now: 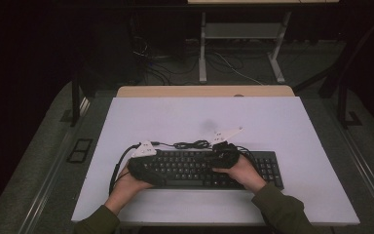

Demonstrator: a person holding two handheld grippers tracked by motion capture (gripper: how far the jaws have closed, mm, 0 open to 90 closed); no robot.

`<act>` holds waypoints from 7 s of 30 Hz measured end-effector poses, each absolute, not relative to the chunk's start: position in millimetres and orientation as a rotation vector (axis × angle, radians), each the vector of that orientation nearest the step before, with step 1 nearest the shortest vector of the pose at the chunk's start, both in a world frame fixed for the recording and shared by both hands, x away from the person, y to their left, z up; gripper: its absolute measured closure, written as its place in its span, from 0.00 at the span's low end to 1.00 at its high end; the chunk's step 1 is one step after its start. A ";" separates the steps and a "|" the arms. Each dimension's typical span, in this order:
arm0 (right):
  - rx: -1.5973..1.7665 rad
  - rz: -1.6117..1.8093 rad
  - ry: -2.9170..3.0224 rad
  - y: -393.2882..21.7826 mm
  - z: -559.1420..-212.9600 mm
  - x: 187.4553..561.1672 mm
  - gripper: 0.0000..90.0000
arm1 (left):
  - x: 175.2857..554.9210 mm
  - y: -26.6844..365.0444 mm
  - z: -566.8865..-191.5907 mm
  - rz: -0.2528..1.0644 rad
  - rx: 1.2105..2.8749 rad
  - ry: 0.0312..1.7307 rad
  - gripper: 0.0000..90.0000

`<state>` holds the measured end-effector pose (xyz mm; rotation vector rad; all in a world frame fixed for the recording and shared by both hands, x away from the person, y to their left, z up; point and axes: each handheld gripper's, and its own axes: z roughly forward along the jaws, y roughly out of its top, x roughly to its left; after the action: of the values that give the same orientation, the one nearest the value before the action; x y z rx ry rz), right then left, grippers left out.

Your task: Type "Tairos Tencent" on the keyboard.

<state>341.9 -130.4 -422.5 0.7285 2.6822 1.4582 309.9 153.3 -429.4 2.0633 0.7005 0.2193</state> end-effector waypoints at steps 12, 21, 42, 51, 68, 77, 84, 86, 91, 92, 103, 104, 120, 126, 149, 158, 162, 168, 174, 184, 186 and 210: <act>0.731 1.369 2.719 -125.7 -430.1 342.6 0.99 | 309.9 153.4 -429.9 0.218 2.064 0.701 0.00; 0.736 1.321 2.732 -124.3 -434.6 343.6 0.99 | 310.1 153.4 -430.0 0.217 2.066 0.700 0.00; 0.738 1.282 2.740 -122.0 -438.0 343.9 0.99 | 310.0 153.2 -430.3 0.221 2.065 0.700 0.00; 0.738 1.281 2.740 -121.6 -437.6 343.7 0.99 | 309.8 153.2 -429.8 0.223 2.066 0.700 0.00; 0.732 1.317 2.722 -123.0 -433.3 343.2 0.97 | 309.7 153.2 -429.9 0.224 2.065 0.701 0.00; 0.757 1.386 2.675 -131.2 -427.1 343.7 0.78 | 309.7 152.7 -430.1 0.229 2.068 0.698 0.00; 0.784 1.430 2.629 -141.5 -424.2 344.7 0.53 | 309.5 152.2 -430.5 0.231 2.069 0.696 0.00; 0.789 1.438 2.605 -145.7 -424.3 344.8 0.40 | 309.8 152.5 -430.3 0.230 2.072 0.694 0.00; 0.802 1.466 2.569 -152.1 -423.8 345.3 0.28 | 309.6 152.5 -430.5 0.228 2.073 0.698 0.00; 0.809 1.465 2.558 -153.8 -423.6 345.5 0.26 | 309.5 152.5 -430.4 0.228 2.072 0.699 0.00; 0.863 1.511 2.490 -170.9 -421.6 347.7 0.21 | 309.7 153.4 -429.4 0.235 2.059 0.706 0.02; 0.872 1.512 2.488 -171.1 -422.0 347.5 0.21 | 310.1 153.7 -429.2 0.237 2.056 0.702 0.04; 0.873 1.504 2.490 -171.0 -423.5 347.5 0.21 | 315.5 150.7 -427.5 0.217 2.039 0.687 0.52; 0.876 1.509 2.488 -171.5 -423.1 347.6 0.21 | 318.7 147.2 -425.2 0.213 2.032 0.682 0.76; 0.881 1.512 2.476 -172.6 -422.0 347.5 0.21 | 325.8 136.6 -435.3 0.167 2.113 0.702 0.99; 0.889 1.513 2.472 -173.3 -421.5 347.5 0.21 | 326.2 135.2 -437.0 0.171 2.136 0.701 0.99; 0.887 1.512 2.472 -173.1 -421.8 347.5 0.21 | 326.0 135.0 -436.9 0.176 2.140 0.699 0.99; 0.887 1.510 2.472 -172.9 -421.8 347.4 0.21 | 326.4 134.5 -437.7 0.177 2.159 0.696 0.99; 0.887 1.510 2.472 -172.9 -421.8 347.4 0.21 | 327.2 135.0 -437.8 0.181 2.170 0.692 0.99; 0.891 1.512 2.470 -173.2 -421.6 347.4 0.21 | 326.7 136.2 -435.4 0.176 2.150 0.711 0.99; 0.890 1.512 2.471 -173.1 -421.7 347.4 0.21 | 326.4 136.5 -434.7 0.180 2.147 0.713 0.99; 0.894 1.517 2.466 -174.5 -421.2 347.5 0.21 | 321.6 147.4 -426.5 0.177 2.085 0.689 0.83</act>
<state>347.5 -174.5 -421.2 0.8939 2.4660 1.5166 321.6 147.4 -426.5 2.0848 0.6893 0.1770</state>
